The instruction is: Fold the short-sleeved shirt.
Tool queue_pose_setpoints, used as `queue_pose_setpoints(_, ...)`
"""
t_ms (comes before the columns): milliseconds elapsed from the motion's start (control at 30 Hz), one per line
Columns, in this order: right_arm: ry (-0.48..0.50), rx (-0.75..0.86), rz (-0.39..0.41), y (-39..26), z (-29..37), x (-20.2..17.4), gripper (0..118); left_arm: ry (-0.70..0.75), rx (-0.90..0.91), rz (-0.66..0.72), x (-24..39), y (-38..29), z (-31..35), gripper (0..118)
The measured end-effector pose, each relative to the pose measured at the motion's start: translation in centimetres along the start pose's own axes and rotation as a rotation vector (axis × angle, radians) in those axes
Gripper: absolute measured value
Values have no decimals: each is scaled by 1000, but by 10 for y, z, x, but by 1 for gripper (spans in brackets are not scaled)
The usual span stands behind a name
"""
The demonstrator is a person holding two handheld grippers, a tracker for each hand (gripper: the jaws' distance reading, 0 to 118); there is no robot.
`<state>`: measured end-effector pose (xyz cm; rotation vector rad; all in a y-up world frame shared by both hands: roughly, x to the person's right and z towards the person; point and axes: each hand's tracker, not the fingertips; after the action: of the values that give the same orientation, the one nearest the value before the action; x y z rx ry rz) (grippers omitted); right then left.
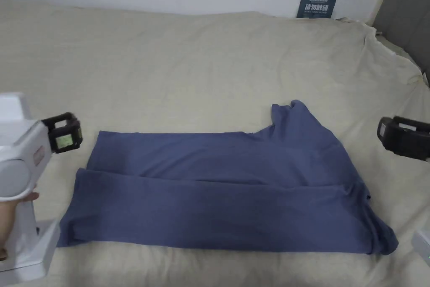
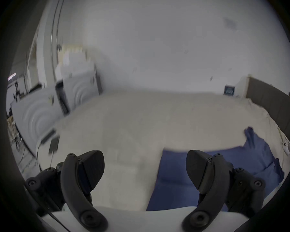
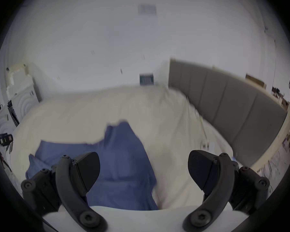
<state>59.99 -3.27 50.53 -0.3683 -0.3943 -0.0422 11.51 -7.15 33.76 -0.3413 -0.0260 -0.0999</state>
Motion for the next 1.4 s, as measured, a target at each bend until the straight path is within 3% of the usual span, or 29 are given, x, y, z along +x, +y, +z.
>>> queue_pose_setpoints(67,13,99,37,-1,9,-18,112,-27,95,-39,18,2,8,89)
queue_pose_setpoints(167,27,129,47,-7,14,-37,108,-93,167,-67,37,-1,18,43)
queue_pose_setpoints(200,42,135,41,-10,14,-41,97,-117,169,-63,40,-3,19,25)
queue_pose_setpoints(267,72,153,26,-17,17,-48,92,-150,168,-45,46,-7,21,20)
queue_pose_setpoints(300,81,154,23,-20,17,-50,69,-153,168,-48,50,-10,21,6)
queue_pose_setpoints(333,79,150,20,-22,16,-54,38,-170,169,-54,52,-13,22,0)
queue_pose_setpoints(367,73,146,11,-25,15,-56,10,-186,161,-54,52,-14,23,0)
queue_pose_setpoints(433,97,147,-12,-29,13,-56,0,-222,147,-32,53,-16,25,0)
queue_pose_setpoints(700,110,147,12,-24,1,-63,0,-202,74,6,50,-11,-2,0)
queue_pose_setpoints(800,112,142,10,-20,-9,-64,0,-205,-31,34,44,4,-37,0)
queue_pose_setpoints(867,106,139,11,-18,-15,-67,0,-209,-107,64,40,14,-66,9)
queue_pose_setpoints(900,104,135,8,-17,-19,-67,0,-196,-169,66,38,19,-84,23)
queue_pose_setpoints(933,104,130,6,-16,-23,-68,0,-196,-223,69,36,24,-102,42)
queue_pose_setpoints(1000,103,118,7,-16,-31,-70,0,-191,-334,81,34,30,-134,101)
queue_pose_setpoints(1033,101,113,9,-15,-35,-71,0,-182,-398,87,33,31,-150,114)
queue_pose_setpoints(1133,99,82,14,-16,-50,-73,0,-141,-496,94,36,30,-187,117)
queue_pose_setpoints(1267,89,55,32,-18,-63,-75,0,-115,-651,-5,41,19,-233,117)
queue_pose_setpoints(1400,74,22,37,-21,-76,-75,0,-110,-761,95,36,0,-265,114)
